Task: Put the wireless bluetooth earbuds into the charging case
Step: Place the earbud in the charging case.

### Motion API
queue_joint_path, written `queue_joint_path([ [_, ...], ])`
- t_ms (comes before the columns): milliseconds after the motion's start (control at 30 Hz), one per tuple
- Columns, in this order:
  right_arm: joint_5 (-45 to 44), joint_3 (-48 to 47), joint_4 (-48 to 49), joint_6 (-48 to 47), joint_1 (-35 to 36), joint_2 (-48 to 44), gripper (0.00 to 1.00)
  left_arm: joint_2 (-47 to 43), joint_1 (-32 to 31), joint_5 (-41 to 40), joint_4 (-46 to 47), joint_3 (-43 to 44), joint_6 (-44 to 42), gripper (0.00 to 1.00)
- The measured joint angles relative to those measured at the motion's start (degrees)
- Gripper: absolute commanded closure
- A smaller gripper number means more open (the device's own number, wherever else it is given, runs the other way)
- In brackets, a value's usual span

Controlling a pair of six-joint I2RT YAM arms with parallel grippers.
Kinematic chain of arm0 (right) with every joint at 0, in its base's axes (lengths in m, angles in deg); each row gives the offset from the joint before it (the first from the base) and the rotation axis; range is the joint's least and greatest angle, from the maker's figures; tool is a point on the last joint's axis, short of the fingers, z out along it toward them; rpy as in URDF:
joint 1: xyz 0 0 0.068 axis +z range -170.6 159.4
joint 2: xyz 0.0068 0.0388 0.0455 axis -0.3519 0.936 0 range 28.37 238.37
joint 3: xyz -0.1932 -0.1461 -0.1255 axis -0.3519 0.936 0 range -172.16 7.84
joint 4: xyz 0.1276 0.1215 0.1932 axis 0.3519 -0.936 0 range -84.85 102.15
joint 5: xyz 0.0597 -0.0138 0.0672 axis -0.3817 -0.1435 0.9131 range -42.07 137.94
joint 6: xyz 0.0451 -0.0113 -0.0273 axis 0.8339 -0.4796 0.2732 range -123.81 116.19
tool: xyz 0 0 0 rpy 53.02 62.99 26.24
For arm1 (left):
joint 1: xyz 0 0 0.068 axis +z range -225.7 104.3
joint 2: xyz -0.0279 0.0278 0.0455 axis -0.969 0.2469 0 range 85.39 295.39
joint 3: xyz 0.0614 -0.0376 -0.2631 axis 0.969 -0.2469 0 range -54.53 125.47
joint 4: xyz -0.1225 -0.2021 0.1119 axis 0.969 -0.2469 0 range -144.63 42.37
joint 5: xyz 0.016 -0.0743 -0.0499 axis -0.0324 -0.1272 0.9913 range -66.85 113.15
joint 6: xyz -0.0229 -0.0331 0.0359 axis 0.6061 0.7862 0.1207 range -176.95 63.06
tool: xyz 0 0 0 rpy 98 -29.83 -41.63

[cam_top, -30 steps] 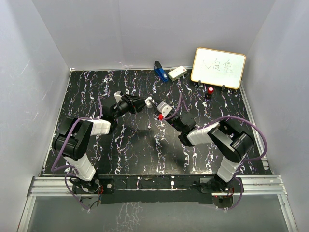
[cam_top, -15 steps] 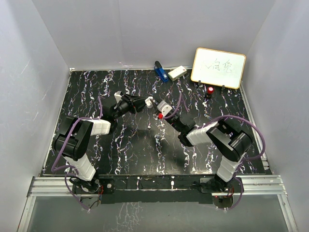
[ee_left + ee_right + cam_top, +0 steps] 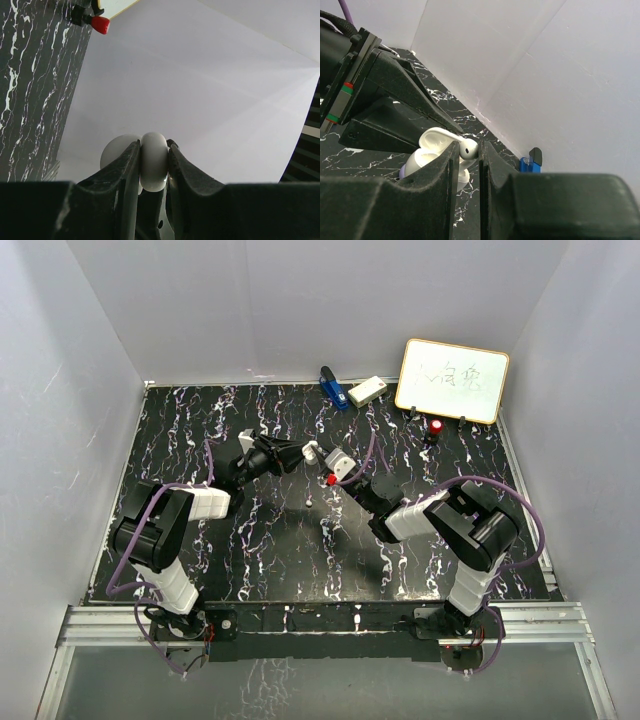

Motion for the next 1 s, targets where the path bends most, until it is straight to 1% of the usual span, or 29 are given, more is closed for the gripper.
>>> queue_joint_path([
  [1000,0.1,0.0,0.1,0.0,0.0,-1.8,1.0,1.7,0.0,-0.5,2.5,0.1,1.0,1.0],
])
